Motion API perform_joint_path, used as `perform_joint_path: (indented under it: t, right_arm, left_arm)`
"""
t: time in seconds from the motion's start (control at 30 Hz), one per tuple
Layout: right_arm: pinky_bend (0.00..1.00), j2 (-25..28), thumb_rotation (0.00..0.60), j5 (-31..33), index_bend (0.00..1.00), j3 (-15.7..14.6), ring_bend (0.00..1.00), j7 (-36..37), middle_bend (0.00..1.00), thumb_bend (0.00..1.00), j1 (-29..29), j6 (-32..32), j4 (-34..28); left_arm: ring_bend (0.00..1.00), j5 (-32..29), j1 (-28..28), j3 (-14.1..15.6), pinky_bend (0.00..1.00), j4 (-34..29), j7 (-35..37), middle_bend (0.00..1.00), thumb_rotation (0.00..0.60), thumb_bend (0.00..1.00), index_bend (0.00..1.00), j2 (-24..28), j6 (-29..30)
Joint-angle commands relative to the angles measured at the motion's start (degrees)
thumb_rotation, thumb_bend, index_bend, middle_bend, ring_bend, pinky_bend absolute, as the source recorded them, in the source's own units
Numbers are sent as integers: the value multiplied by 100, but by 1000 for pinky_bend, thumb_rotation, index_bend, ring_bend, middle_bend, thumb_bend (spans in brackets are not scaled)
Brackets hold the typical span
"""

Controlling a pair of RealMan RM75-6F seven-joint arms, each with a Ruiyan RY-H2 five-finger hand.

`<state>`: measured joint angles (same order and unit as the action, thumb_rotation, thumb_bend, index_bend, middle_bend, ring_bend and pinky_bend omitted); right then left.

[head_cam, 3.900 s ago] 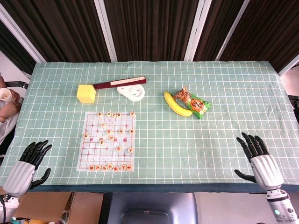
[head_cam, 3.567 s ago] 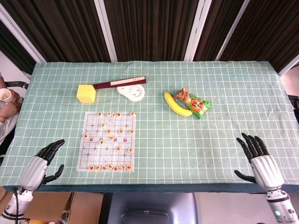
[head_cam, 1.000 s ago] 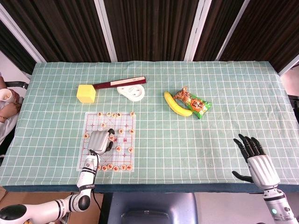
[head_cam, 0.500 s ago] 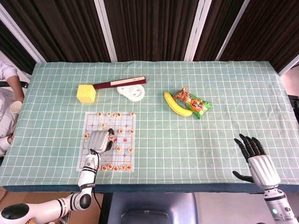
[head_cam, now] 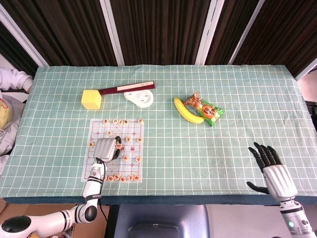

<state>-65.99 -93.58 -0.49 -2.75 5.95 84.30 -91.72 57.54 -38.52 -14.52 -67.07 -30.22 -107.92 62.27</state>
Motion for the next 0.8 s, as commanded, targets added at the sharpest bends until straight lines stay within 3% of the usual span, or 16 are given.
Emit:
perform_joint_path:
  t: [0.03, 0.47, 0.8]
  right_arm:
    - [0, 1, 600, 0, 0, -1, 0, 5, 0, 189, 1, -2, 1]
    - [0, 31, 600, 103, 0, 41, 0, 99, 0, 188, 6, -35, 28]
    - [0, 26, 600, 136, 0, 50, 0, 77, 0, 189, 4, -51, 24]
  left_arm:
    - [1000, 51, -15, -62, 1000, -149, 77, 1000, 600, 391, 560, 55, 52]
    - [1000, -357, -500, -737, 1000, 177, 96, 1000, 600, 390, 555, 50, -138]
    - [1000, -781, -762, -800, 1000, 771, -20, 1000, 600, 387, 534, -198, -454]
